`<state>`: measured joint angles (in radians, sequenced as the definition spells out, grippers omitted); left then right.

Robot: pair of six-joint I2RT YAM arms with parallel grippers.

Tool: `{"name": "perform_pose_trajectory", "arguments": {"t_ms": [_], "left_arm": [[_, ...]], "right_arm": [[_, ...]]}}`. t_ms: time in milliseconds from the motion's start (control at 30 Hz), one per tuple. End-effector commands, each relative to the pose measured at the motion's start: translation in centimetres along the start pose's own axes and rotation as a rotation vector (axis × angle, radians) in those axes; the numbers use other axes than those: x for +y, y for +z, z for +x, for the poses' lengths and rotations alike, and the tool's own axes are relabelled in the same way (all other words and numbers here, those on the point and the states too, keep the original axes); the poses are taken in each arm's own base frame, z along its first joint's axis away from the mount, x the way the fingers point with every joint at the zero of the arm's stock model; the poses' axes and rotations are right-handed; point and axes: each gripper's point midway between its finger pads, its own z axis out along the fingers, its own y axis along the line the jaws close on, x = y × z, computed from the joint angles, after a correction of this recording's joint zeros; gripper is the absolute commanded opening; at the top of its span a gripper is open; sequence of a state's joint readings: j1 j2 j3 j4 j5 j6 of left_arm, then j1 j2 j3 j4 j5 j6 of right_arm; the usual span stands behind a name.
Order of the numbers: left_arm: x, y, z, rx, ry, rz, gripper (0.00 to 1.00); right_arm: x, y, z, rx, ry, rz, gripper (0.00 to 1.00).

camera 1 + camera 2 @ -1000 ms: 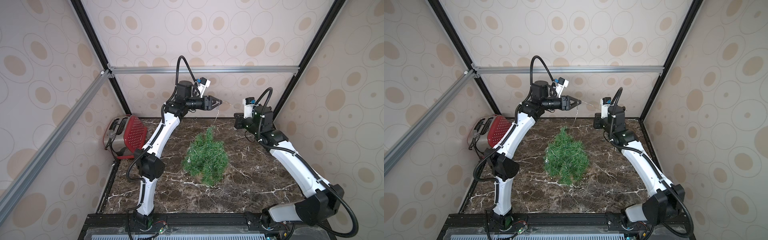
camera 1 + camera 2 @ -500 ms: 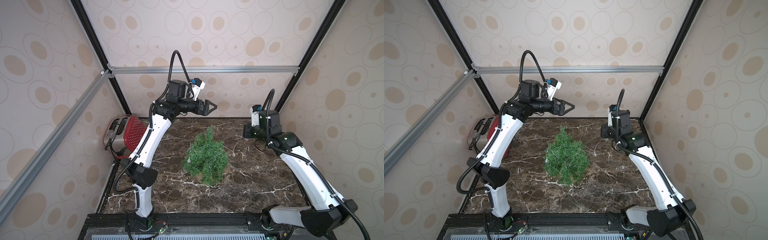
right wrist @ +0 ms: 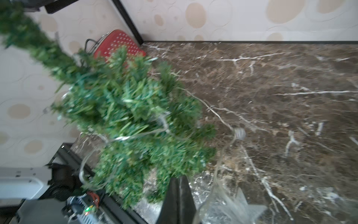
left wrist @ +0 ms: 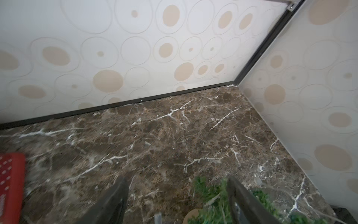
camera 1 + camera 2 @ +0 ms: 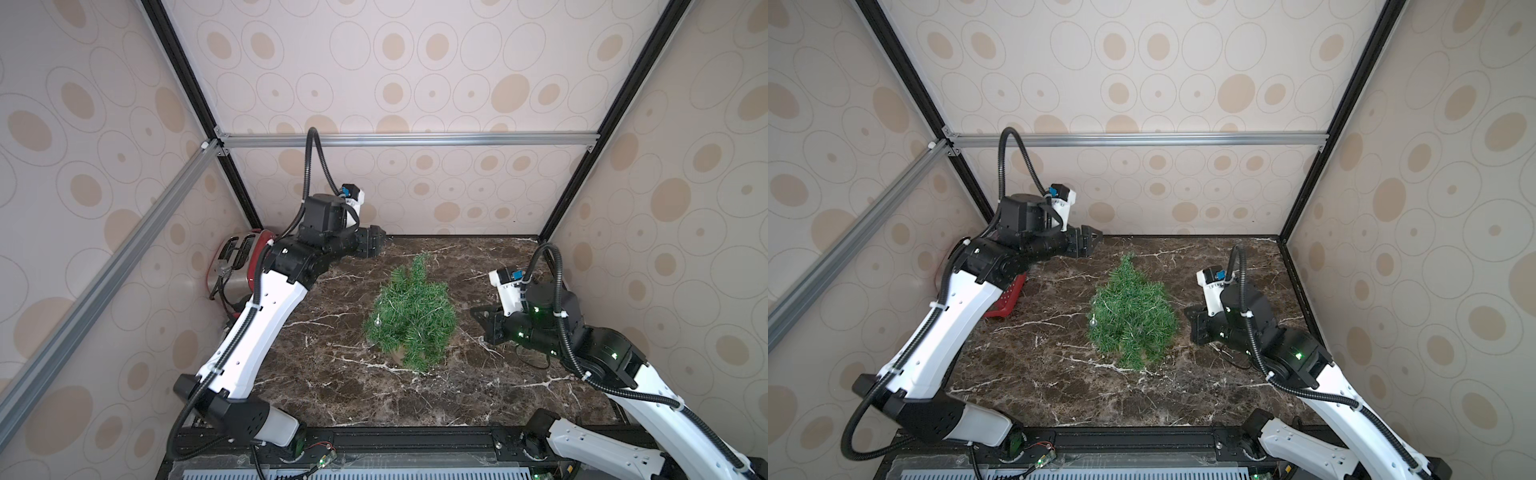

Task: Wrap string light around the christmas tree
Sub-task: Wrap the light string around the Christmas tree.

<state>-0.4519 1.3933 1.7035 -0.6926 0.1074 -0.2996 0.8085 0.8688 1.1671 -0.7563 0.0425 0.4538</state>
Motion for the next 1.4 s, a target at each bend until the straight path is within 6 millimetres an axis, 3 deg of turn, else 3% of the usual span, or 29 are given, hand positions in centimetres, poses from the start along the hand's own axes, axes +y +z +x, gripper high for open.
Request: {"name": "perform_pose_trajectory", "arguments": {"t_ms": [0, 200, 400, 600, 767, 967, 1200, 1367], "left_arm": [[1.6, -3.7, -1.0, -0.121, -0.063, -0.088, 0.78], [2.6, -7.2, 2.4, -0.125, -0.120, -0.106, 0.76], [3.4, -9.2, 5.6, -0.113, -0.153, -0.111, 0.71], [3.4, -10.0, 8.7, -0.092, -0.205, -0.080, 0.68], [4.5, -10.4, 10.8, -0.067, -0.217, -0.125, 0.69], [6.2, -11.1, 12.0, -0.076, -0.224, -0.208, 0.69], [7.1, -10.6, 13.3, -0.045, -0.231, -0.259, 0.67], [7.4, -10.6, 13.8, -0.031, -0.220, -0.270, 0.66]], "right_arm": [[3.0, 0.4, 0.9, 0.008, 0.020, -0.055, 0.00], [8.6, 0.4, 2.0, -0.011, -0.110, -0.116, 0.00], [13.3, 0.5, 2.5, -0.010, -0.178, -0.198, 0.00], [17.4, 1.0, 1.6, -0.017, -0.233, -0.252, 0.00], [17.3, 2.7, 0.9, -0.022, -0.281, -0.143, 0.02], [19.3, 5.5, 1.5, 0.003, -0.297, -0.131, 0.07], [17.9, 8.2, 1.4, -0.042, -0.295, 0.032, 0.16], [17.7, 9.9, 2.6, 0.000, -0.324, 0.065, 0.26]]}}
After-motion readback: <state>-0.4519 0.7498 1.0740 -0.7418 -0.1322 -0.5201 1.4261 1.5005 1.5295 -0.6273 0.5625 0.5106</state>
